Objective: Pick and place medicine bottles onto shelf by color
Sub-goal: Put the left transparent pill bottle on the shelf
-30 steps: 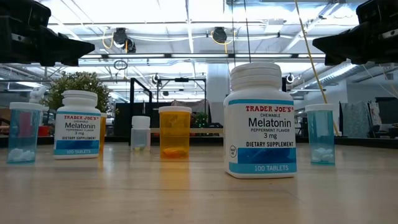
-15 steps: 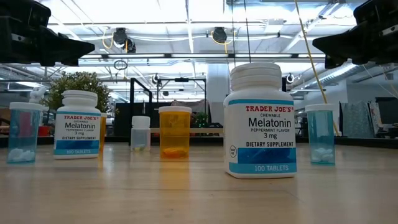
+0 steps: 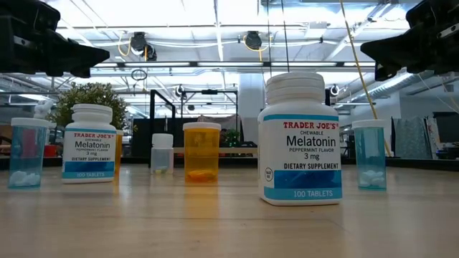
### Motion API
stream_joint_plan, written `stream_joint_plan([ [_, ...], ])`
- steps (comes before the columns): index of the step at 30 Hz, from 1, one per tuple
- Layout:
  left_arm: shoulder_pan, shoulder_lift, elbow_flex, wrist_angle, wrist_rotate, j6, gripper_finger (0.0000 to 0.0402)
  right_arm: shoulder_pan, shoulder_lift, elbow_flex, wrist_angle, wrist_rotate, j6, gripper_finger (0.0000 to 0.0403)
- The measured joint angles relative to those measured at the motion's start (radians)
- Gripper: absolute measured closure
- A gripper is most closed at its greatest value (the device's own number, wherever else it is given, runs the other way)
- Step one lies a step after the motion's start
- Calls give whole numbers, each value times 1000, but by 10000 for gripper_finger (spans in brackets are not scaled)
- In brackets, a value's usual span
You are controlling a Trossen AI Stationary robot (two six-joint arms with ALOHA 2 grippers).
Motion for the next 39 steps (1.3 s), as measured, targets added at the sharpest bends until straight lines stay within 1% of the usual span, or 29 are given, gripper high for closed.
stream_joint_plan([
  [3, 0, 0, 0, 0, 0, -1, 355, 0, 25, 56, -54, 0, 13, 403],
  [5, 0, 0, 0, 0, 0, -1, 355, 0, 54, 131, -59, 1, 10, 403],
  [7, 0, 0, 0, -1, 0, -1, 355, 0, 92, 215, -104, 4, 6, 403],
  [12, 0, 1, 0, -8, 0, -7, 355, 0, 235, 437, -257, 7, 56, 403],
  [14, 0, 1, 0, -9, 0, -7, 355, 0, 296, 530, -318, 26, 86, 403],
  [18, 0, 1, 0, -9, 0, -8, 355, 0, 422, 689, -424, 58, 139, 403],
  [22, 0, 1, 0, -9, 0, -7, 355, 0, 538, 832, -526, 59, 152, 403],
  [27, 0, 1, 0, -8, 0, -6, 355, 0, 667, 974, -642, 59, 164, 403],
  [33, 0, 2, 0, -10, 0, -6, 355, 0, 788, 1121, -784, 58, 164, 403],
  [36, 0, 2, 0, -10, 0, -5, 355, 0, 823, 1168, -833, 58, 188, 403],
  [39, 0, 2, 0, -11, 0, -5, 355, 0, 841, 1186, -865, 58, 205, 403],
])
